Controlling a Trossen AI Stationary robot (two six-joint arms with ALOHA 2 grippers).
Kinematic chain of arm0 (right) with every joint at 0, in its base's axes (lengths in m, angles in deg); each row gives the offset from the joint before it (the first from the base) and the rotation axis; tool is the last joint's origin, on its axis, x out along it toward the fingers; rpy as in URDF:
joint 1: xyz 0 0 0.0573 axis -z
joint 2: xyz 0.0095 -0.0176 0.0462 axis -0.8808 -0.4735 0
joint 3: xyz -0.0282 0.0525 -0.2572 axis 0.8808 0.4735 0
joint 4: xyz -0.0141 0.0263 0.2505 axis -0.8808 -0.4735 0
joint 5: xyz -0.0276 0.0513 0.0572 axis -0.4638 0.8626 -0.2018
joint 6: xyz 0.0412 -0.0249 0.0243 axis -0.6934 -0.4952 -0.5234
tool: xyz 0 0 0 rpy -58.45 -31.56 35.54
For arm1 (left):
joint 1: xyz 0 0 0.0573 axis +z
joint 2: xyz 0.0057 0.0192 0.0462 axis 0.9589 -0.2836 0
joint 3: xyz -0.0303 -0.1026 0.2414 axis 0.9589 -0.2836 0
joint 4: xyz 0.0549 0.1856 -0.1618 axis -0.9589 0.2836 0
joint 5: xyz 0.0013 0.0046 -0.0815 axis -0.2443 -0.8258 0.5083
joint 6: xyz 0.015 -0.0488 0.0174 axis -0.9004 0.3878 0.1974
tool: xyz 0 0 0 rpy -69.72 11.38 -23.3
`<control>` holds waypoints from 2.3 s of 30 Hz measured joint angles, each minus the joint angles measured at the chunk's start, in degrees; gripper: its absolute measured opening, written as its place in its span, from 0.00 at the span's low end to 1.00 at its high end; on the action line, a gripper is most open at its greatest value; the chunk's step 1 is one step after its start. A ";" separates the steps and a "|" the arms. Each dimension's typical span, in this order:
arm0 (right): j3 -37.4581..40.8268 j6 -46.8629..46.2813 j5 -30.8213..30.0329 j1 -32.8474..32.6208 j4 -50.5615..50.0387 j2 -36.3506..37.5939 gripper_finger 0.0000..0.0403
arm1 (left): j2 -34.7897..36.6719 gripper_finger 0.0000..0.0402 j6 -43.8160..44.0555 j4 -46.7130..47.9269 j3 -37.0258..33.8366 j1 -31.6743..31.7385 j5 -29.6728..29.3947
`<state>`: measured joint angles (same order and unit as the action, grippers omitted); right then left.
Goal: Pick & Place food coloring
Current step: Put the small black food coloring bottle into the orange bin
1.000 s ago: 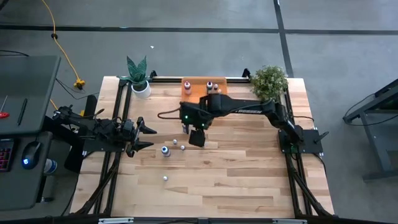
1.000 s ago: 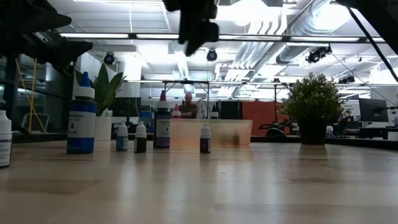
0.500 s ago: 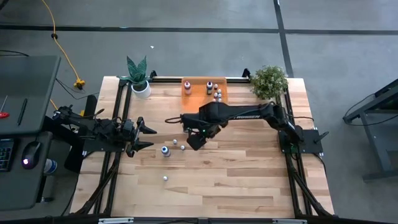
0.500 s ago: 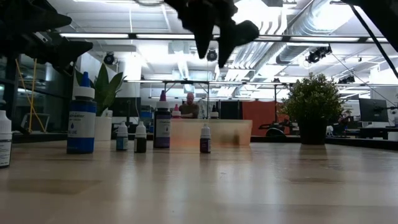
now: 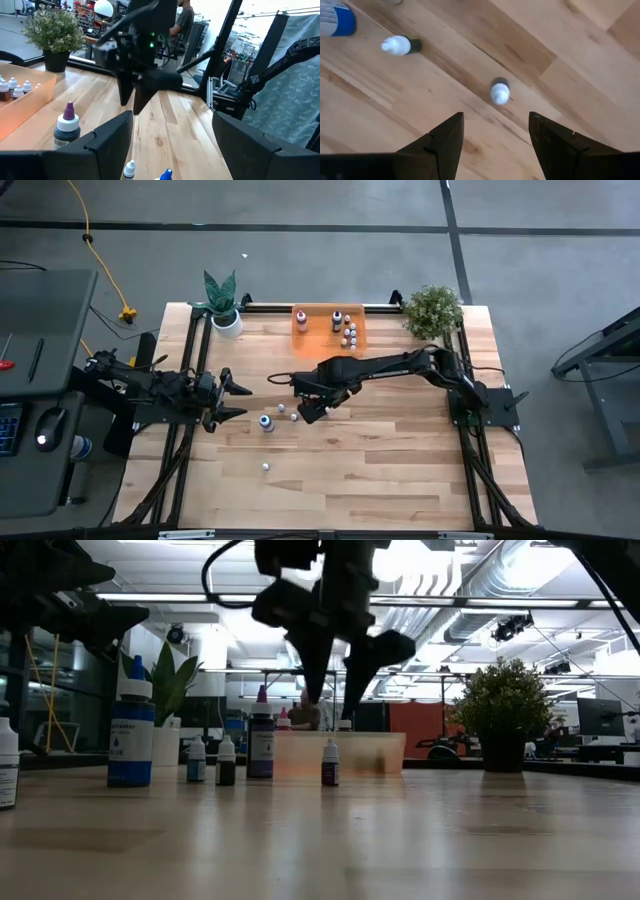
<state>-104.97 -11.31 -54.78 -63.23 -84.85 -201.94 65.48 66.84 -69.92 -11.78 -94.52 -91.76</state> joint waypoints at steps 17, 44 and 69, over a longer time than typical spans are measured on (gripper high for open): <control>8.86 -1.56 0.48 0.56 9.54 -0.02 0.52 | 0.00 0.68 0.00 0.00 0.00 -0.01 0.00; 8.81 -1.43 0.64 1.57 9.81 -0.02 0.48 | 0.00 0.68 0.00 0.00 0.00 0.00 0.00; 8.75 -1.04 2.68 1.57 10.14 -1.14 0.31 | 0.02 0.68 0.00 0.00 0.00 -0.01 0.00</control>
<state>-96.22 -12.35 -52.10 -61.66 -74.71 -203.08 65.50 66.84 -69.92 -11.78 -94.53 -91.76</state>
